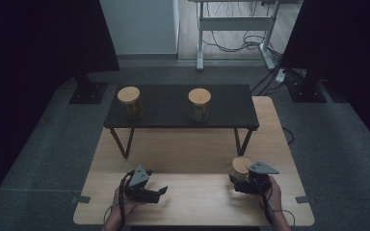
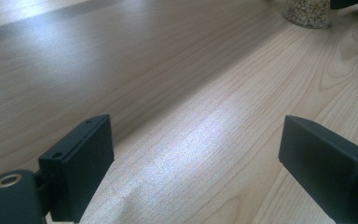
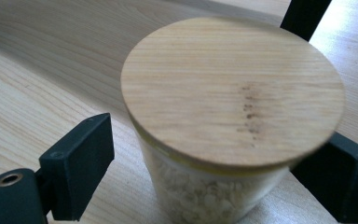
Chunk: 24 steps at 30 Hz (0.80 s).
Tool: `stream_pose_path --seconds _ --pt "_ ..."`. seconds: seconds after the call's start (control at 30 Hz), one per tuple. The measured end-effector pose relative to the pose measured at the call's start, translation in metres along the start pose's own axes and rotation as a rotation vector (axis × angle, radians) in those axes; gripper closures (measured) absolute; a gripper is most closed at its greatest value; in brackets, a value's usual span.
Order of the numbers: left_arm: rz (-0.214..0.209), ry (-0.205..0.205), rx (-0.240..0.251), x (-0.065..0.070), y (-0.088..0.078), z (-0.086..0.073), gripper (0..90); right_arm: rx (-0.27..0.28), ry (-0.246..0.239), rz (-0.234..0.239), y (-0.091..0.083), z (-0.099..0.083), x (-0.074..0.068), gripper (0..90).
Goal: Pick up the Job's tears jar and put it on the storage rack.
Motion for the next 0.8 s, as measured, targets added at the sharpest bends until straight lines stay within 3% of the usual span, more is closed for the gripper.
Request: stream_pose_path --seconds 0.53,0.8 --pt "-0.004 0.002 -0.002 0.001 0.001 0.000 10.0 -0.009 0.009 -0.031 0.012 0.006 -0.002 10.9" --pt "-0.002 0.001 -0.003 0.000 0.001 0.000 9.9 0.011 0.007 -0.085 0.013 0.009 0.001 17.7"
Point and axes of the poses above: each handheld gripper's, and its own axes: y roughly forward along the jaws, z roughly out of its top, x roughly to its right, the point moved 10 cm from there along y, roughly forward along the jaws, and after that the axes turned 11 degrees about -z, right-handed, at the moved point
